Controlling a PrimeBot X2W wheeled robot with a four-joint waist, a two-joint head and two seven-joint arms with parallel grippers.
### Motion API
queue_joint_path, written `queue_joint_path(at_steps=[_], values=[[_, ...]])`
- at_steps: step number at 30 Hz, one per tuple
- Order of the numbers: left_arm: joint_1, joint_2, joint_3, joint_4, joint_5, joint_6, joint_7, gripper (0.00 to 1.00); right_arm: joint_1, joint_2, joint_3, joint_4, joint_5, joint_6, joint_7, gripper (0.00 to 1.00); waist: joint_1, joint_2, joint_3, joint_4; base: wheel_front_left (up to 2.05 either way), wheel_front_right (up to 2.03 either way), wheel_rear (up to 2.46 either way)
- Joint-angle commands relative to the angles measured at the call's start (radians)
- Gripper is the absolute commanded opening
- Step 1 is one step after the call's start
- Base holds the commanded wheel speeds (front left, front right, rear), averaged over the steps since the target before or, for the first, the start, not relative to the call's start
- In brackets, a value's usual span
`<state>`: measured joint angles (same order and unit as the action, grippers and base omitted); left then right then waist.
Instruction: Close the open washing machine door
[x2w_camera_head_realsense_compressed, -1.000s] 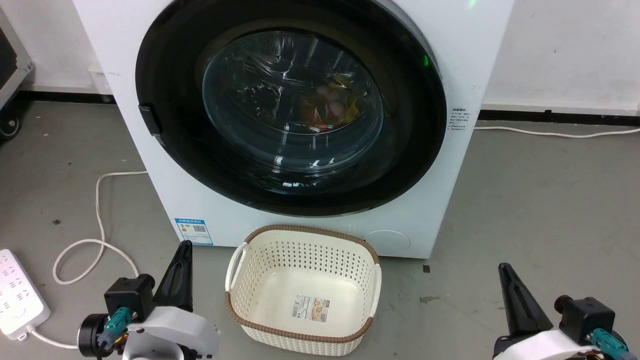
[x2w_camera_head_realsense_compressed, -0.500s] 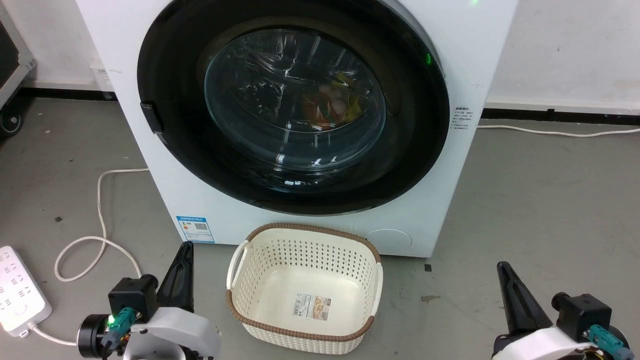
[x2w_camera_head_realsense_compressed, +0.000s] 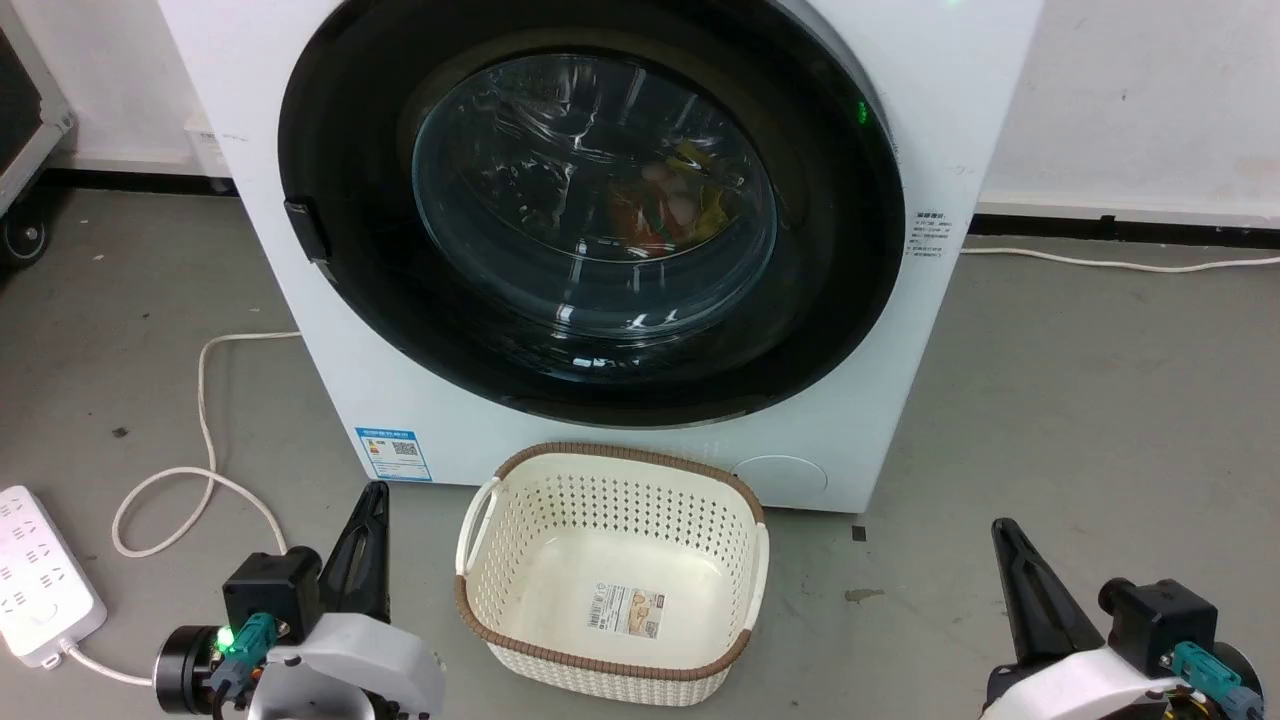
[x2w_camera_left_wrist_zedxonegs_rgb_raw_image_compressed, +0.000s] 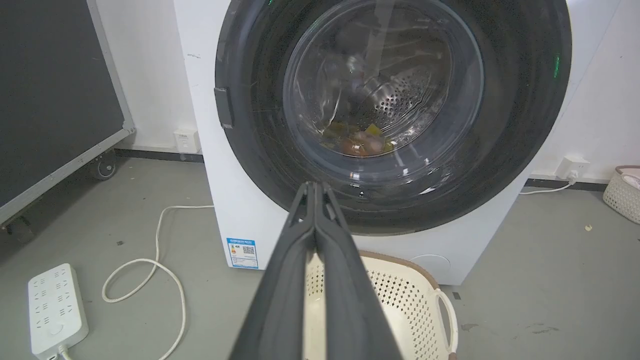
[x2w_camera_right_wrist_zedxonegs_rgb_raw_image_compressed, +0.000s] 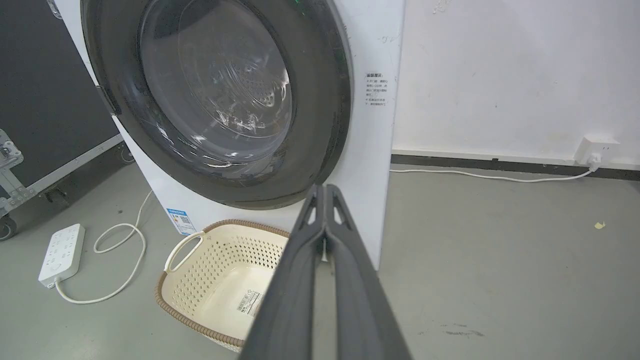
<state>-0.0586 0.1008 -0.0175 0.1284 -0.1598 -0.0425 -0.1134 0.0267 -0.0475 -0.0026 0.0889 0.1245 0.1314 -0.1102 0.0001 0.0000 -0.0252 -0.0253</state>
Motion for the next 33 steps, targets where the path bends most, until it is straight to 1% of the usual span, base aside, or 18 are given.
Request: queue_joint_path(at_steps=[1, 33], values=[[0.016, -0.006, 0.002, -0.008, 0.009, 0.007, 0.005, 0.0, -0.01, -0.001, 0.0, -0.008, -0.009, 0.0, 0.002, 0.0, 0.0, 0.0, 0.0, 0.0, 0.0, 0.0, 0.0], [0.036, -0.027, 0.009, -0.065, 0.08, 0.024, 0.056, 0.0, -0.018, -0.002, 0.001, -0.046, -0.063, -0.001, 0.053, 0.0, 0.0, 0.0, 0.012, 0.012, 0.0, 0.0, 0.0]])
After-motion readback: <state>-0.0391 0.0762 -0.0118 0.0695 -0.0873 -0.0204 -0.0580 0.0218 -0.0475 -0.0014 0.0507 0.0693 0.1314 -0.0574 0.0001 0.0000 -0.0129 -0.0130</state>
